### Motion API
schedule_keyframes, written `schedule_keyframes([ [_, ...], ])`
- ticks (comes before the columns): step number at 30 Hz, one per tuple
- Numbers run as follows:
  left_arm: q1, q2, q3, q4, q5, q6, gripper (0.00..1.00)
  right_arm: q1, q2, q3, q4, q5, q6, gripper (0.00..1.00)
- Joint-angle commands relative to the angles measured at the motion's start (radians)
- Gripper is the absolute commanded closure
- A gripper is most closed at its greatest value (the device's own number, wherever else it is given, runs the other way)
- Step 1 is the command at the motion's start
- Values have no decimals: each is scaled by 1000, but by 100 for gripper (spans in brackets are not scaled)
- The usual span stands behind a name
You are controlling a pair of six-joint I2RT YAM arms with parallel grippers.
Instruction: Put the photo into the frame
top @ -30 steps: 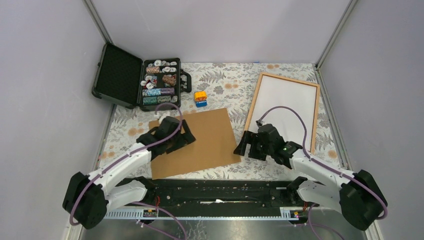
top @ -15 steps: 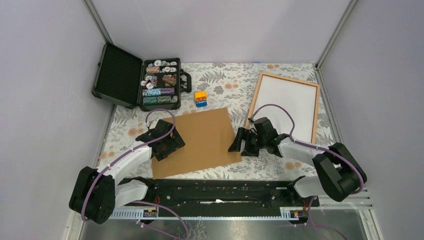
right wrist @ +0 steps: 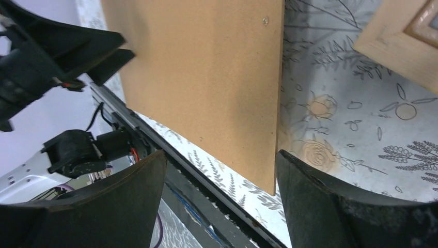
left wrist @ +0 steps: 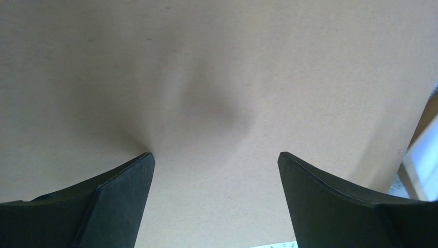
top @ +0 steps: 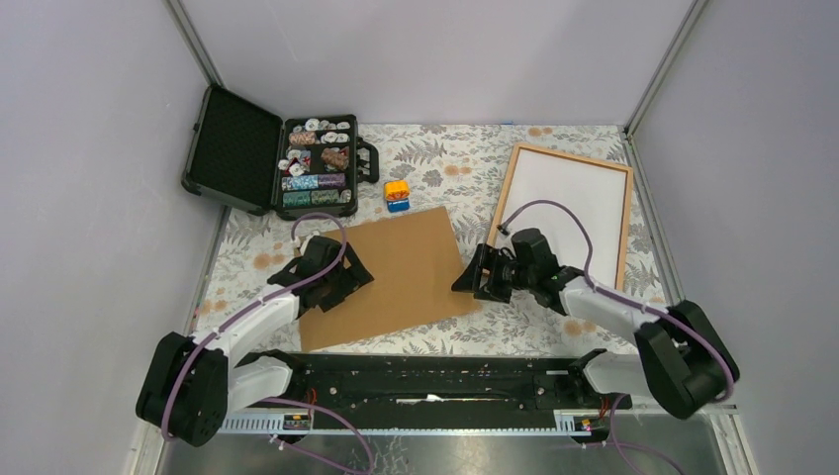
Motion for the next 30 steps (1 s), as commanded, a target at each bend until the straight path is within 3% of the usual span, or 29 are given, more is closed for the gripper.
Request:
schedule_keyframes([
  [1,-22,50,-44,51,148,-43,5,9,-121,27,44,-16,24,17],
  [11,-134,169,32,110,148,-74,5,3,-223,-10,-92,144,-40,15],
  [17,-153,194,53,112,139,-58,5,-10,-229,36,-296,267,-147,13],
  [21,-153,109,98,20,71,30,4,-13,-200,48,-338,292,-198,12],
  [24,-145,32,147,-108,-62,71,1,-13,-161,60,-338,276,-224,12],
  [30,-12,-2,201,-343,-249,52,1,-13,-96,76,-289,233,-248,11],
])
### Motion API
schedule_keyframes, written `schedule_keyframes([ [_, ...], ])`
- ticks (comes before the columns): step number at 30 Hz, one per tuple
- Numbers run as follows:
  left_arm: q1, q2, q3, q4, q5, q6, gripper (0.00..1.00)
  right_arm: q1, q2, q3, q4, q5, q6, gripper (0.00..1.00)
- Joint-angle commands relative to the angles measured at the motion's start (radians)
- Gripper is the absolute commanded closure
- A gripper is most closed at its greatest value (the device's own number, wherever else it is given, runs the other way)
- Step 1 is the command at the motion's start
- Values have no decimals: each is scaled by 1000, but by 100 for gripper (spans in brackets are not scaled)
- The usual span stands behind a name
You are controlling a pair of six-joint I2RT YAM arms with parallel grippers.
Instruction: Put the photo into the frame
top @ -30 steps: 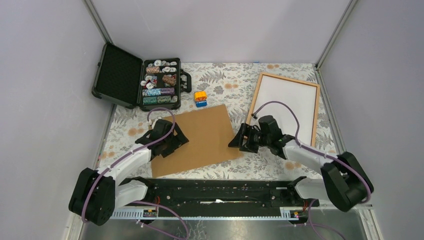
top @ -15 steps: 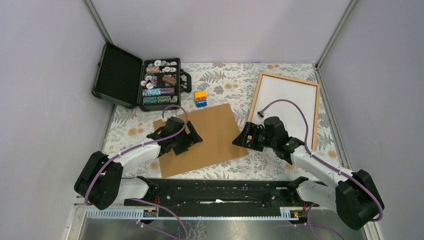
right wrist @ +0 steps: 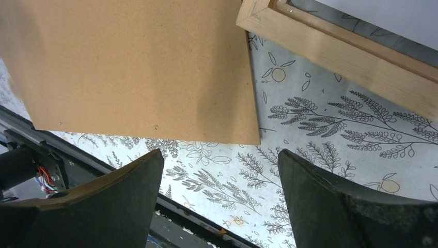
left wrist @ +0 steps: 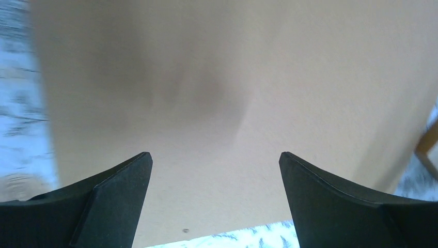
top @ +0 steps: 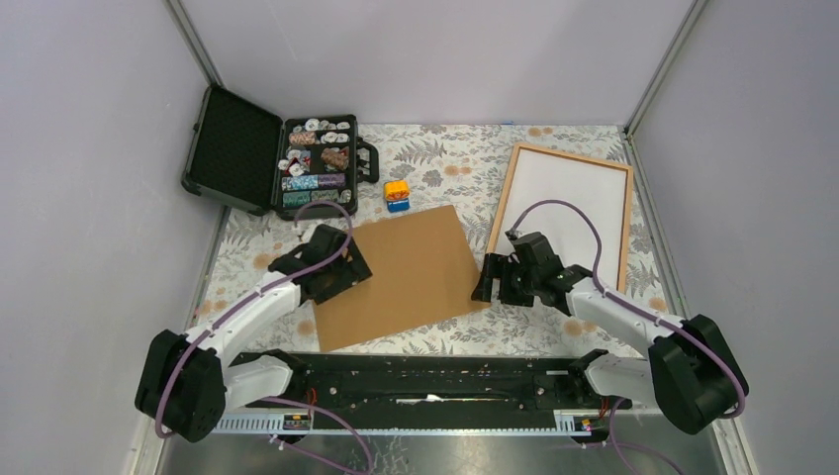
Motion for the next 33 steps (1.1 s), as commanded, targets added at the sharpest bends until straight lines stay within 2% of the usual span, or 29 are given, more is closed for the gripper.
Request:
schedule_keyframes([
  [1,90,-31,60,-195,-202,-15,1,-5,42,52,32,-13,-53,11],
  [5,154,-90,51,-198,-268,-112,1,-5,77,71,52,-11,-69,11],
  [10,242,-108,-9,-119,-304,-155,1,-4,137,86,93,-46,-82,11],
  [15,298,-76,-69,-49,-256,-146,1,-4,168,96,100,-41,-98,11],
  [20,333,-30,-128,31,-131,-117,1,-4,184,87,119,-41,-95,11],
  [23,343,-42,-163,77,-59,-116,1,-4,209,80,160,-92,-71,11],
  [28,345,-76,-188,86,-20,-118,1,-4,238,74,260,-200,4,12],
  [33,345,-61,-211,112,42,-116,1,-5,163,47,351,-311,106,14],
])
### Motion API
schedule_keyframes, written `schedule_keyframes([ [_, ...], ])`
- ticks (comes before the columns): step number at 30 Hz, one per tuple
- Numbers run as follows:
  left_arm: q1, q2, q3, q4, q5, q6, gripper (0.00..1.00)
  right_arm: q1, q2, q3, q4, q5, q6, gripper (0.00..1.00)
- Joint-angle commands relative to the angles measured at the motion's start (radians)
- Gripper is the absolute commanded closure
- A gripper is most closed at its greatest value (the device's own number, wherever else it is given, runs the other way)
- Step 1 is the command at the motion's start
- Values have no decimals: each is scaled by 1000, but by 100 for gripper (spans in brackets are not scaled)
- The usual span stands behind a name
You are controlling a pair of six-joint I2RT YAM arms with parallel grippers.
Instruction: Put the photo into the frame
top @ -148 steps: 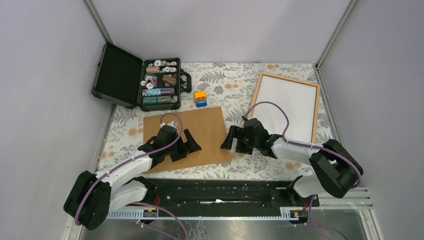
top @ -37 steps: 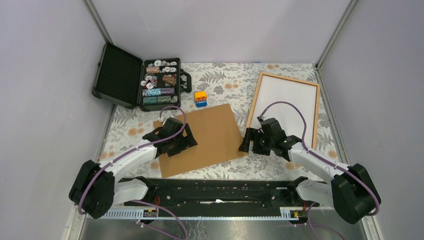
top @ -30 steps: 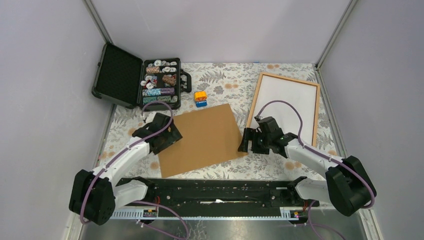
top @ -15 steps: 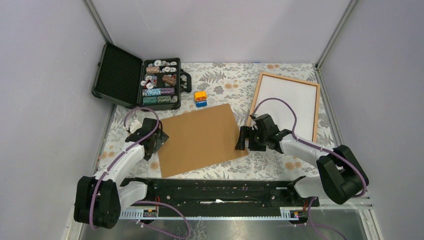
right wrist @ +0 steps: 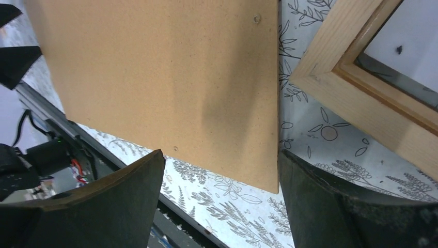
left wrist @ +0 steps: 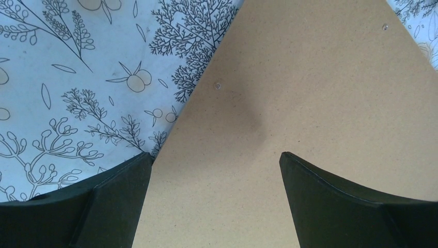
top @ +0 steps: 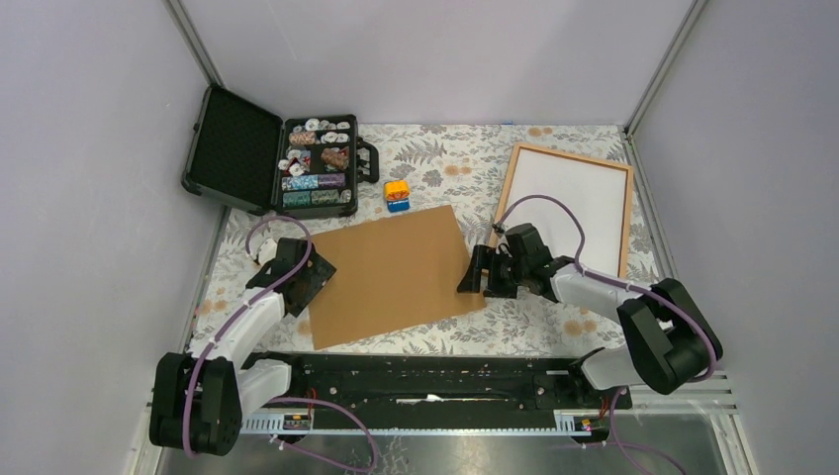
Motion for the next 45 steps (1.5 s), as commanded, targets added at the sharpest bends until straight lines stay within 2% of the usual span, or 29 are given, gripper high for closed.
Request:
schedule_keyframes([
  [1,-2,16,-55,48,151,-17,1,4,-86,-4,149,-174,124,15],
  [5,-2,10,-75,79,231,-28,2,4,-166,1,147,-189,164,15],
  [12,-12,-26,-94,124,328,-59,4,4,-237,-19,58,-48,161,13],
  [19,-125,12,-67,185,333,-115,5,2,-274,-39,-24,123,114,12],
  [23,-186,48,-56,215,311,-152,5,-5,-272,-35,-113,229,64,10],
  [27,-194,59,-48,213,295,-147,4,-8,-263,-8,-204,298,-9,10],
  [33,-194,57,-58,199,270,-129,4,-8,-272,119,-513,480,-123,10],
  [36,-194,57,-70,208,270,-125,4,-8,-333,107,-537,457,-62,7],
  [39,-194,52,-77,213,265,-118,4,-8,-409,71,-524,472,79,3],
  [43,-194,51,-78,217,266,-104,4,-21,-510,-40,-466,576,215,0],
  [45,-194,56,-74,223,275,-94,4,-49,-573,-101,-412,552,273,0],
])
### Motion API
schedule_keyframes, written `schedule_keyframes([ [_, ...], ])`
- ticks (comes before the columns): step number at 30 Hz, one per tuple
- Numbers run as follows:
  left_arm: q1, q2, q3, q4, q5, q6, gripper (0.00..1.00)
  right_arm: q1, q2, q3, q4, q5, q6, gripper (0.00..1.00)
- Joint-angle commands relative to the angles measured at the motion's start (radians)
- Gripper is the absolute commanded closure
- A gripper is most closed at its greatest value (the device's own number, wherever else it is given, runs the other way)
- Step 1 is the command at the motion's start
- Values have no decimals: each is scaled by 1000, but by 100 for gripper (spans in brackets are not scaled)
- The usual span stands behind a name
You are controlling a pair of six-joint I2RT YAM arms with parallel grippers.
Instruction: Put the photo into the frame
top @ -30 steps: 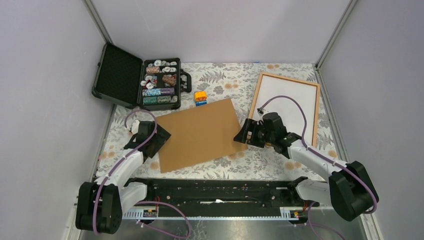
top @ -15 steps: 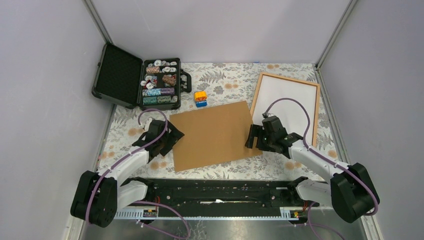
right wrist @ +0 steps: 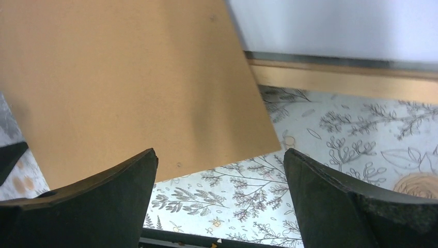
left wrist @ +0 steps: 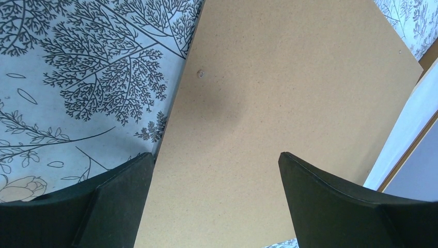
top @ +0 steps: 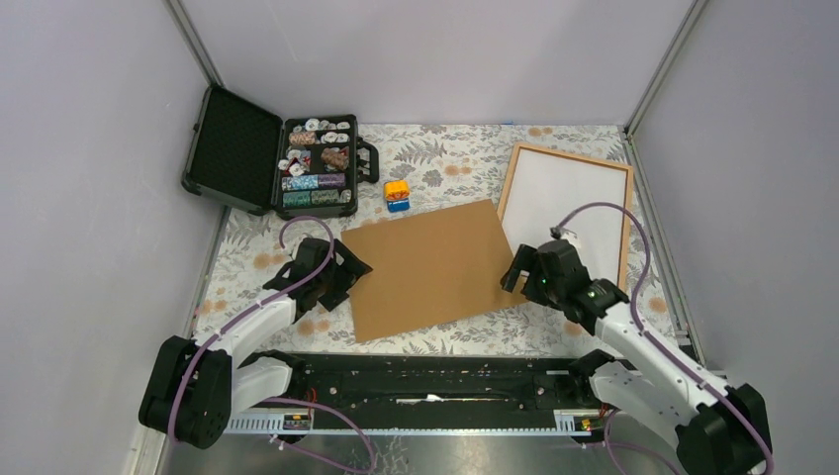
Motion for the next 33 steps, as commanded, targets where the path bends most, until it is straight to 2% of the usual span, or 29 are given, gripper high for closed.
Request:
schedule_keyframes([
  [1,-7,19,-26,-19,53,15,4,-46,-114,-128,76,35,193,0],
  [9,-7,24,-35,6,84,31,4,-98,-280,-402,407,-161,337,7],
  [15,-7,-14,-45,6,100,34,4,-99,-172,-507,781,-253,422,18],
  [19,-7,-30,-55,17,118,29,4,-97,-64,-544,1047,-282,454,30],
  [23,-7,-14,-66,41,156,28,3,-97,9,-517,1137,-271,426,37],
  [24,-7,-9,-70,46,162,28,4,-97,25,-517,1156,-267,423,41],
  [27,-7,-6,-71,50,171,41,4,-97,67,-525,1227,-272,419,62],
  [29,-6,-19,-71,49,174,59,4,-97,71,-527,1249,-275,409,72],
  [33,-6,-64,-61,34,186,84,4,-97,1,-487,1149,-262,352,95],
])
